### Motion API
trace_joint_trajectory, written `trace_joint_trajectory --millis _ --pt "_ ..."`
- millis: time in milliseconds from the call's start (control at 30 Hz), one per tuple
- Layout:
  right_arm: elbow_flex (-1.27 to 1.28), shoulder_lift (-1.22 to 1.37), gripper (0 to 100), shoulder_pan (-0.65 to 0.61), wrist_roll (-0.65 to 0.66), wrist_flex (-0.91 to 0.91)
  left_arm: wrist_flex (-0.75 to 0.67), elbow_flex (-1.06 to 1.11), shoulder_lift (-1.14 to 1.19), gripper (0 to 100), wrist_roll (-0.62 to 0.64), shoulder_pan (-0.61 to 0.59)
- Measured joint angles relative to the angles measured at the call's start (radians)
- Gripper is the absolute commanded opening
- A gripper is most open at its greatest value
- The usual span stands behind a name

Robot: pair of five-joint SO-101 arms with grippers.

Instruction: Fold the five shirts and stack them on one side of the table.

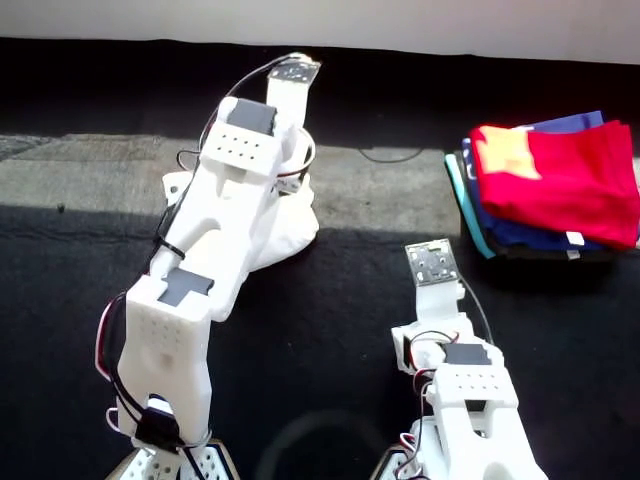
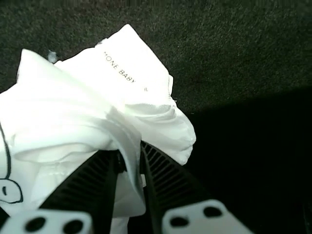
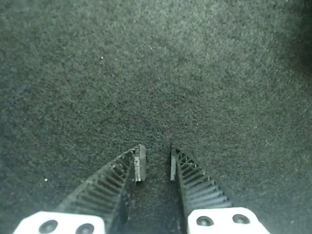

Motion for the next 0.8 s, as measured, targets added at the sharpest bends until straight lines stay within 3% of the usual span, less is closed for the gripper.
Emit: trace_joint_trajectory --millis 300,533,733,800 --pt "0.005 0.000 10.1 0.000 0.000 -0.002 -0.051 0.000 0.000 1 0.000 0.037" --pt "0.005 0.000 10.1 0.000 0.000 -0.003 -0.064 0.000 0.048 25 -0.002 0.034" --pt "0.005 0.000 10.1 0.000 0.000 -0.003 -0.020 -0.037 0.038 21 -0.002 0.003" --pt "0.005 0.000 10.1 0.000 0.000 -0.003 0.032 -0.086 0.000 15 -0.002 0.005"
